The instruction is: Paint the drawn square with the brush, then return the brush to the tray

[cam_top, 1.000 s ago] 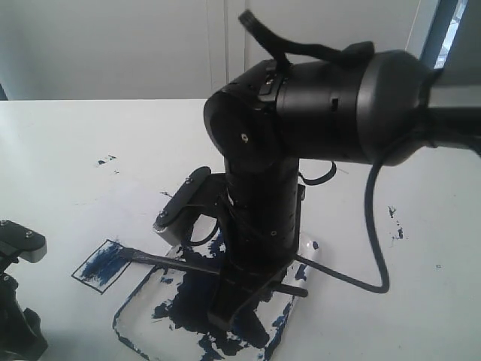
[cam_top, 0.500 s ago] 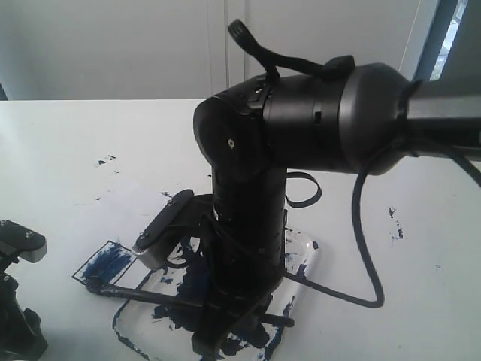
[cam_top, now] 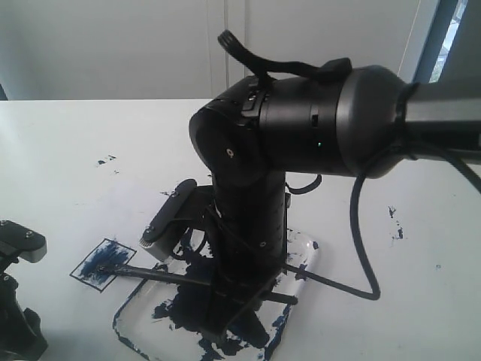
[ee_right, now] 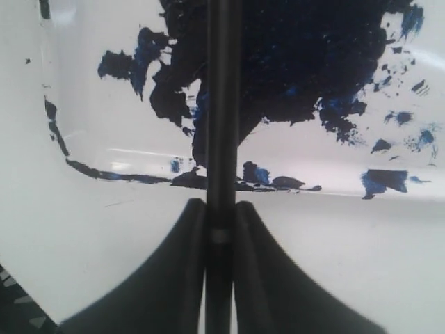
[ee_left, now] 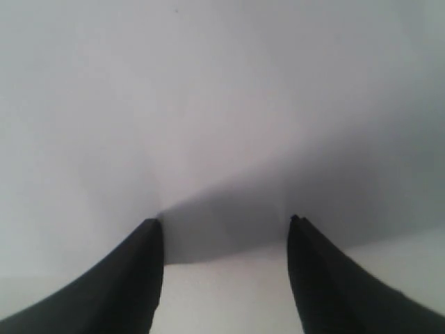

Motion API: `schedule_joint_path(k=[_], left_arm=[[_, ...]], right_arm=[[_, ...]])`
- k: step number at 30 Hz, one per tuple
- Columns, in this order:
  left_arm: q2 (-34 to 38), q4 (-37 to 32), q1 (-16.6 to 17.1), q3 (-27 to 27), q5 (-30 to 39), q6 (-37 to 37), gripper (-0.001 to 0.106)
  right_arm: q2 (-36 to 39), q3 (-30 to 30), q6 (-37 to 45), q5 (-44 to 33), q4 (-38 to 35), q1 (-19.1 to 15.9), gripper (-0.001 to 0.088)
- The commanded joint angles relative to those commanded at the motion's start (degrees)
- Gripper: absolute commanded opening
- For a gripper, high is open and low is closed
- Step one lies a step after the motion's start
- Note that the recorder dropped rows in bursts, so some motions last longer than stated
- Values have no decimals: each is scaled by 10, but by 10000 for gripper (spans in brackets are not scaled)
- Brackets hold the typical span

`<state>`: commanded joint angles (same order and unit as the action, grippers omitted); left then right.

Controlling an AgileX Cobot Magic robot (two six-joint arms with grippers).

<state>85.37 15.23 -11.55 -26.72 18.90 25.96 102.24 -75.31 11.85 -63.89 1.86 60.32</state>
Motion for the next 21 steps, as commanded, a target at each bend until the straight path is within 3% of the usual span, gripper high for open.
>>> schedule_joint_path(k=[10,21], left_arm=[[0,-6,0,0,1,0,586],[0,-17,0,0,7,0,586]], right_arm=[[2,-8,31,31,-8,5,0],[25,-29,39,-1,-9,6,0]])
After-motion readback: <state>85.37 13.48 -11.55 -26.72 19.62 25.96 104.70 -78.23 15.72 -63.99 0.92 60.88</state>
